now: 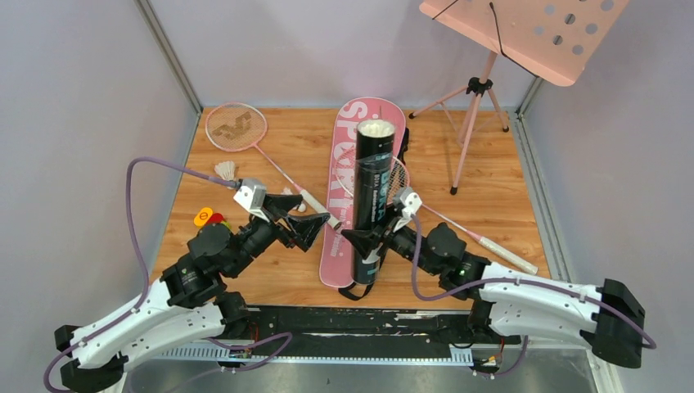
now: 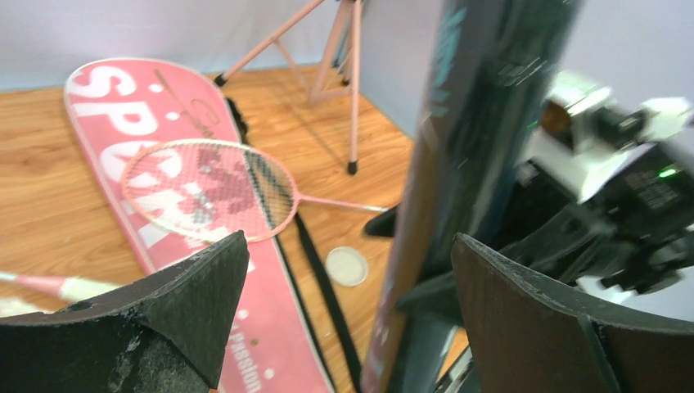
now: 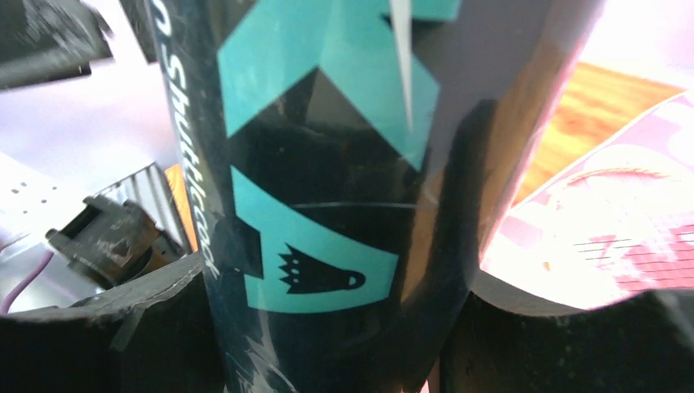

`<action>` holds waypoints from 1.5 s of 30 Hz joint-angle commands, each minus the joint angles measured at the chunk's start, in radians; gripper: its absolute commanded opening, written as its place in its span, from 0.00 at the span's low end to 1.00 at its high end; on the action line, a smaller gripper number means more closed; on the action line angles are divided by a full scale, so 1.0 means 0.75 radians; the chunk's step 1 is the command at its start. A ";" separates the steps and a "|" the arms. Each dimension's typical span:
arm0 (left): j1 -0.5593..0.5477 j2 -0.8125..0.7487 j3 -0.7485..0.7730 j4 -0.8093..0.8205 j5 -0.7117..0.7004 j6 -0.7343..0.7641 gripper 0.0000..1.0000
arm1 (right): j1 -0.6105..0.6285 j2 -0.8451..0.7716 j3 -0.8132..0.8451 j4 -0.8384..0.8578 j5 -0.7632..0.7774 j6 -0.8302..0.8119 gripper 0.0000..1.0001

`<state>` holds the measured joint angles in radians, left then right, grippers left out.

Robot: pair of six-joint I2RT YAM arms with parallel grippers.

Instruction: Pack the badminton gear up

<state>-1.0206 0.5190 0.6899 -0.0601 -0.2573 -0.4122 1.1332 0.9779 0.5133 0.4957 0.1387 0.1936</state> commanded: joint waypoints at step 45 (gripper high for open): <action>1.268 1.484 0.590 -0.539 0.923 0.434 0.74 | -0.032 -0.714 -0.048 -0.460 -0.035 -0.185 0.34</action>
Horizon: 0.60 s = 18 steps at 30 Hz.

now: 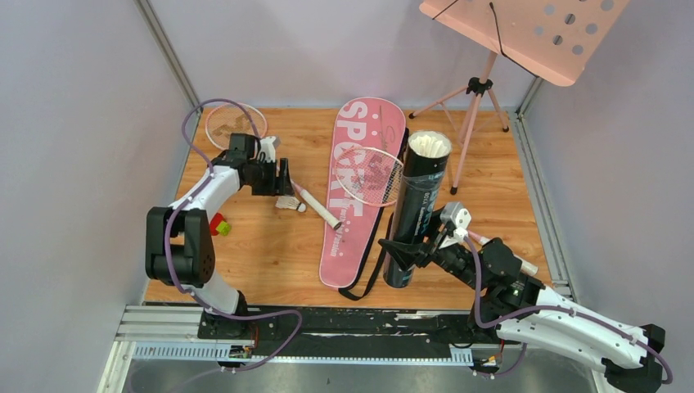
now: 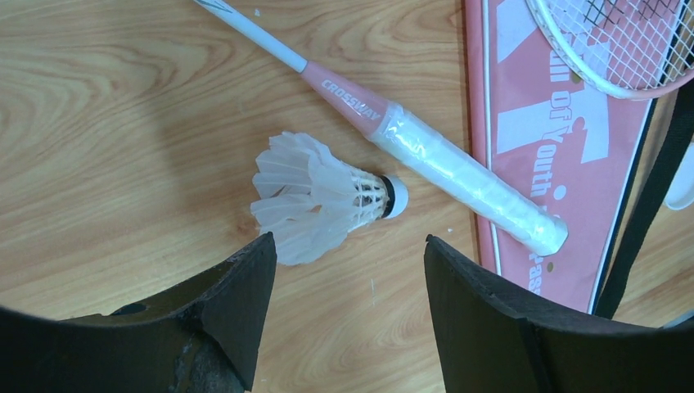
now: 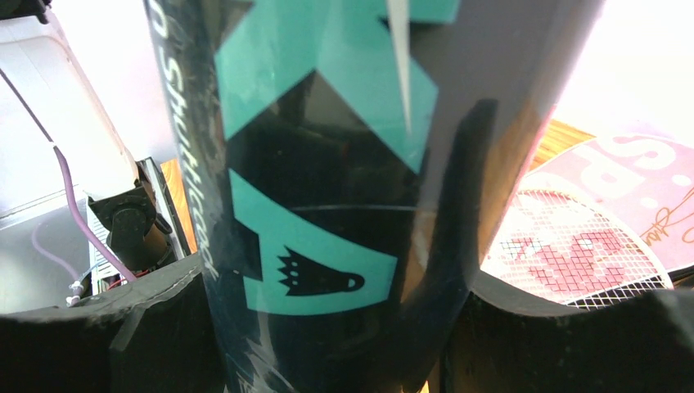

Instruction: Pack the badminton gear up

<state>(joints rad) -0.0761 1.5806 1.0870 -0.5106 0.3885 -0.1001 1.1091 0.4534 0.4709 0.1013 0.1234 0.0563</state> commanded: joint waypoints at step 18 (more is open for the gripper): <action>0.009 -0.157 0.041 -0.050 -0.003 -0.041 0.00 | 0.001 0.042 0.000 0.065 -0.027 -0.050 0.34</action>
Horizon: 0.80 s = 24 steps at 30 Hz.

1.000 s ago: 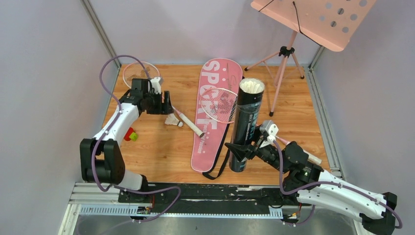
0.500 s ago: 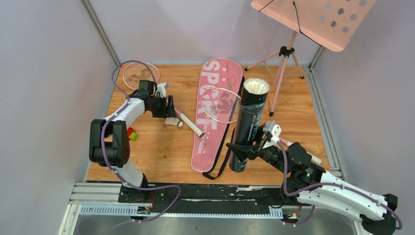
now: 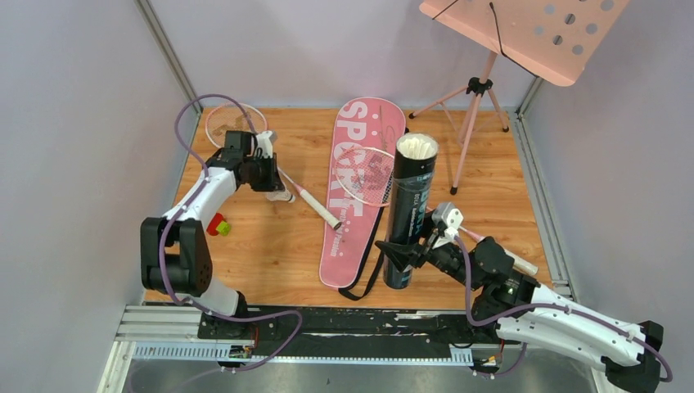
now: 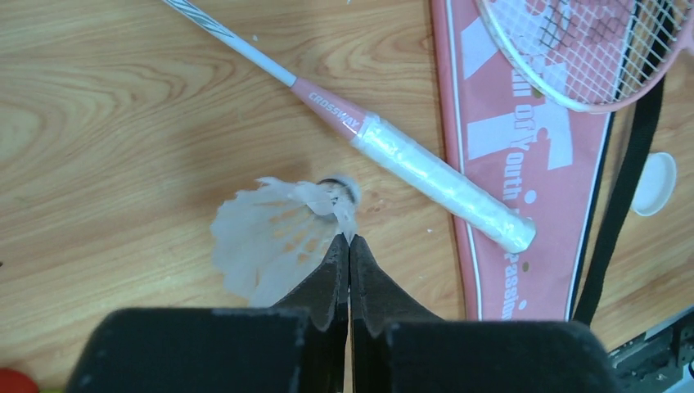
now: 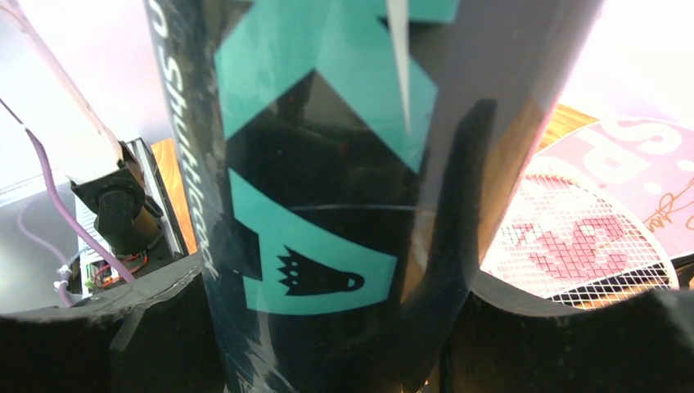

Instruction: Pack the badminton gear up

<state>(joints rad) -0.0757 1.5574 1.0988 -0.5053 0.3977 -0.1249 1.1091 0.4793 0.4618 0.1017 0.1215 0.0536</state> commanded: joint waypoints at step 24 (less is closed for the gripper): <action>0.005 -0.835 0.601 -0.688 0.363 0.008 0.00 | 0.044 0.528 0.180 -0.212 0.148 -0.692 0.42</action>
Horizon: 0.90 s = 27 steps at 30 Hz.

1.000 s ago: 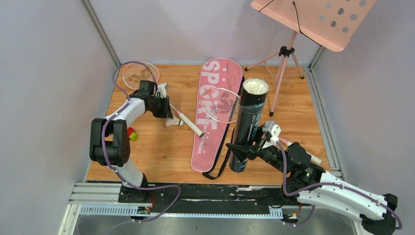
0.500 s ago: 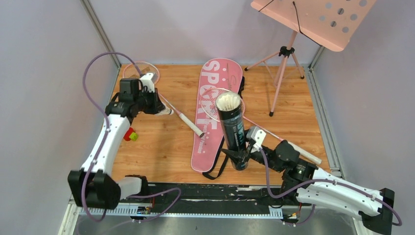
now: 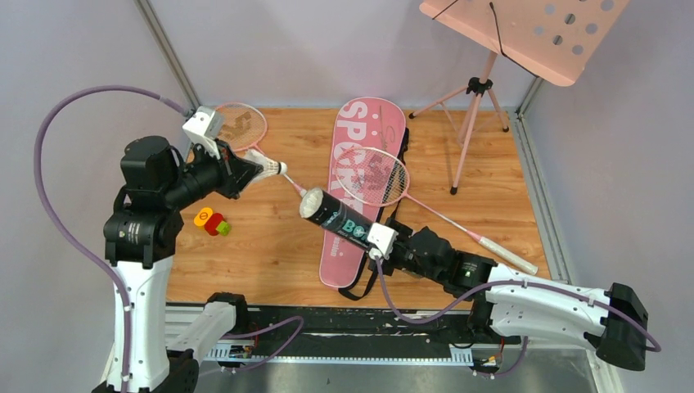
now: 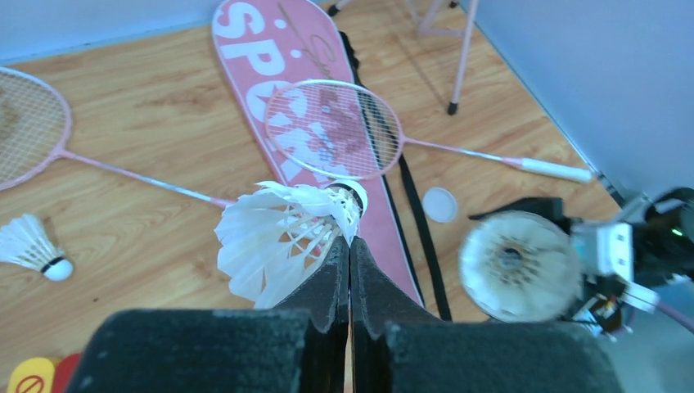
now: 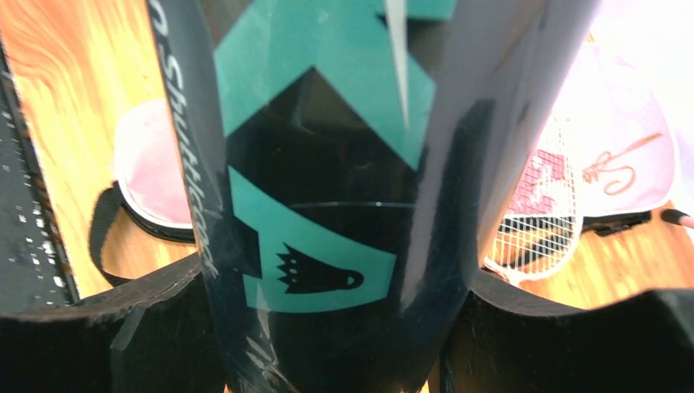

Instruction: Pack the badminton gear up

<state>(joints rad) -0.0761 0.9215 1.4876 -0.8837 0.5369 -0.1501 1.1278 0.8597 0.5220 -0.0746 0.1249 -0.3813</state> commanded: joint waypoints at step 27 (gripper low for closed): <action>-0.376 -0.018 -0.242 0.198 0.368 -0.239 0.00 | 0.060 0.065 0.040 0.230 0.194 -0.185 0.39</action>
<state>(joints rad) -0.3046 0.8909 1.3266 -0.8204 0.8646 -0.2920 1.1625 0.9386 0.5545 -0.0330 0.2543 -0.4889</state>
